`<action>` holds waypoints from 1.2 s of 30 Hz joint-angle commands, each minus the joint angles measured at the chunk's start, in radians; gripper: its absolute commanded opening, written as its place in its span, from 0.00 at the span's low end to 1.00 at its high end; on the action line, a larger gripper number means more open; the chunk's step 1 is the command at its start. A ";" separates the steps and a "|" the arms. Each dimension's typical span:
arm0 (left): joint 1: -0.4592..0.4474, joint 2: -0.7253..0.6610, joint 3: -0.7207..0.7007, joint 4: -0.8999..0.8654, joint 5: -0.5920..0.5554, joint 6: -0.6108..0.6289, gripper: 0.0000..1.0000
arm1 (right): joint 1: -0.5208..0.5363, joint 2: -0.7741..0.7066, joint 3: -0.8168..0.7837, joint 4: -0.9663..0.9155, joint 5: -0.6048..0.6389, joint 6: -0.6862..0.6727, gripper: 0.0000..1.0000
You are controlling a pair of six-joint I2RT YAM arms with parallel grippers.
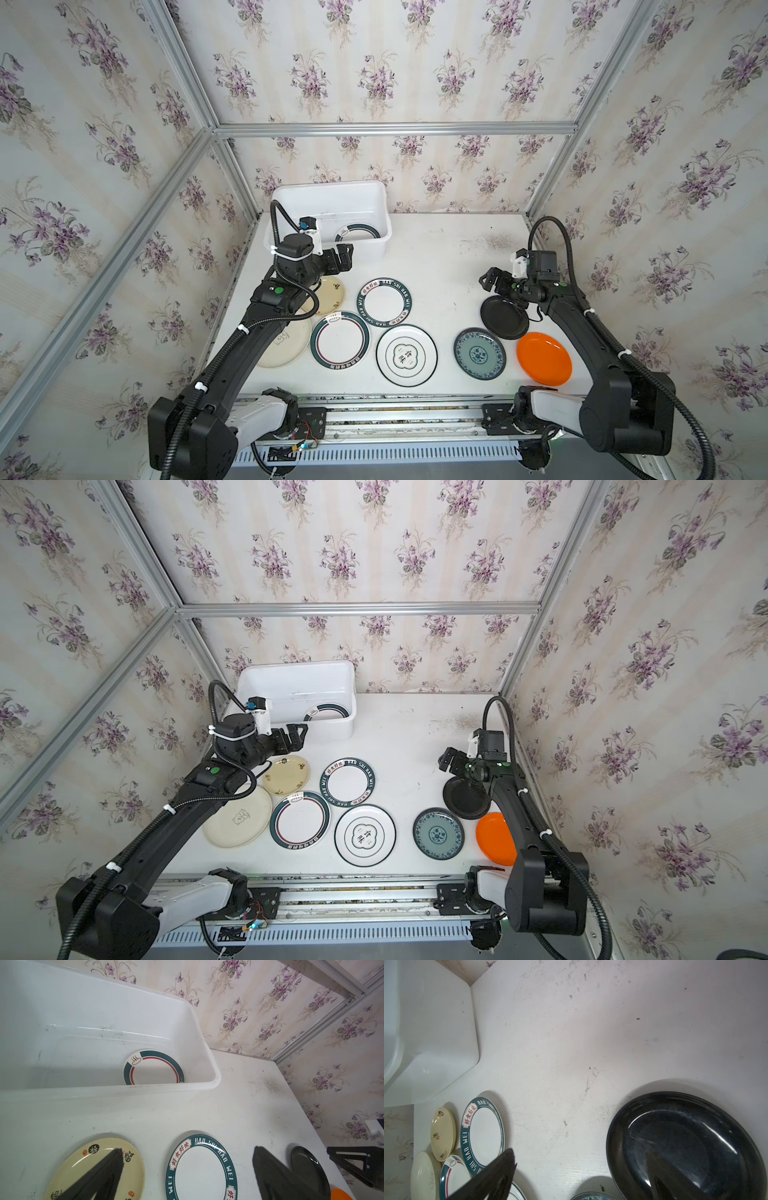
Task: Place the plates into the plastic bin on the countertop
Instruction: Pick up the plate from the middle-right of the table.
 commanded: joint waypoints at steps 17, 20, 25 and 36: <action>-0.175 -0.147 -0.221 0.204 0.012 -0.033 0.99 | -0.142 -0.002 -0.044 -0.016 0.033 0.047 0.99; -0.198 -0.114 -0.240 0.213 0.069 -0.028 1.00 | -0.150 0.023 -0.064 -0.008 -0.004 0.055 0.98; -0.241 -0.047 -0.281 0.310 0.140 -0.007 1.00 | -0.153 0.028 -0.065 -0.083 0.097 0.000 0.97; -0.256 -0.056 -0.367 0.418 0.150 0.001 0.99 | -0.159 -0.008 -0.098 -0.134 0.266 -0.070 0.92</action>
